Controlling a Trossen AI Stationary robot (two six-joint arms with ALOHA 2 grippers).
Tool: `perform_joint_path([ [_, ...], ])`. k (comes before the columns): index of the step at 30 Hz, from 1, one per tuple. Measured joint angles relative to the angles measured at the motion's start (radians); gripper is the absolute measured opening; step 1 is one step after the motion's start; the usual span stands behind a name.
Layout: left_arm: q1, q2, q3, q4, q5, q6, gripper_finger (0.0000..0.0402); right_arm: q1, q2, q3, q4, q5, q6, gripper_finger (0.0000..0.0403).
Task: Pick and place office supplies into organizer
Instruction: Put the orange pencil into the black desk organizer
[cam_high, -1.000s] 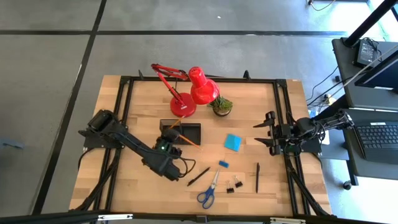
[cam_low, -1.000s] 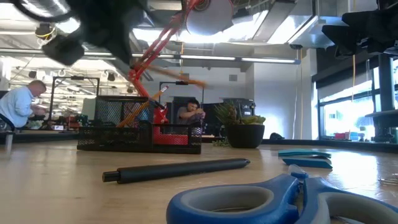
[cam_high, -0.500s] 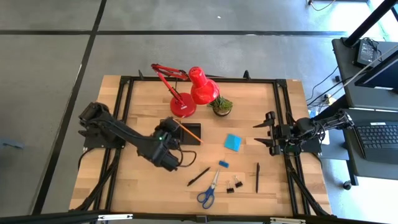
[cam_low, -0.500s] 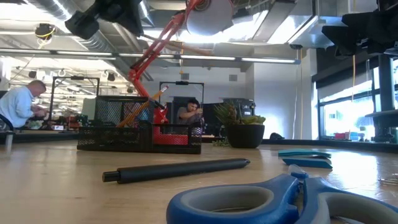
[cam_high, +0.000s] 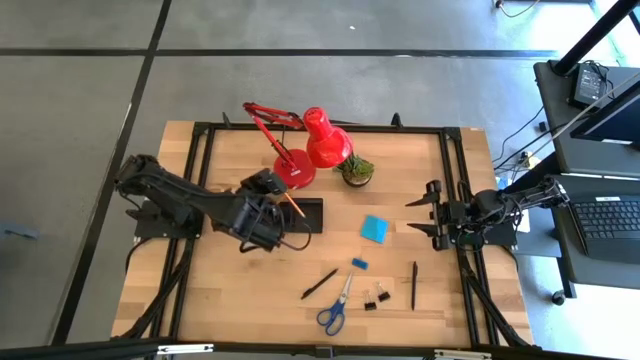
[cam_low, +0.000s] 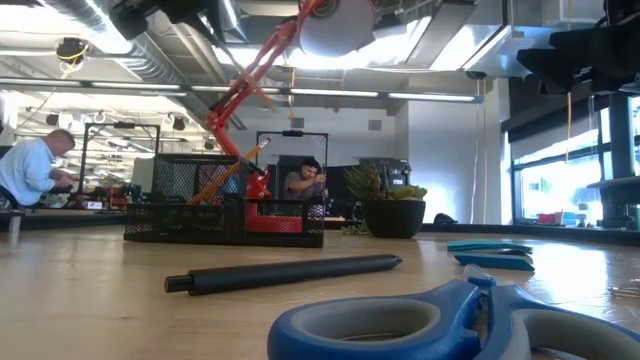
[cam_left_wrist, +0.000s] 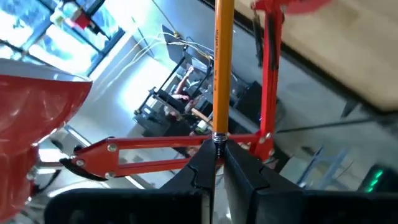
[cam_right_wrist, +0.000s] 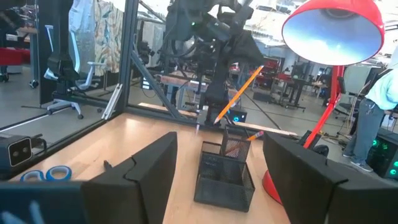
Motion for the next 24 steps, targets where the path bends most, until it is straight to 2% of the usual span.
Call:
perform_joint_path([
  [12,0.080,-0.013,0.000,0.000,-0.041,0.325,0.0013,0.000,0.000,0.000,-0.006,0.000,0.000,0.0242],
  [24,0.131,-0.012,0.000,0.000,-0.038,0.514,0.0013,0.000,0.000,0.000,-0.006,0.000,-0.002,0.0242],
])
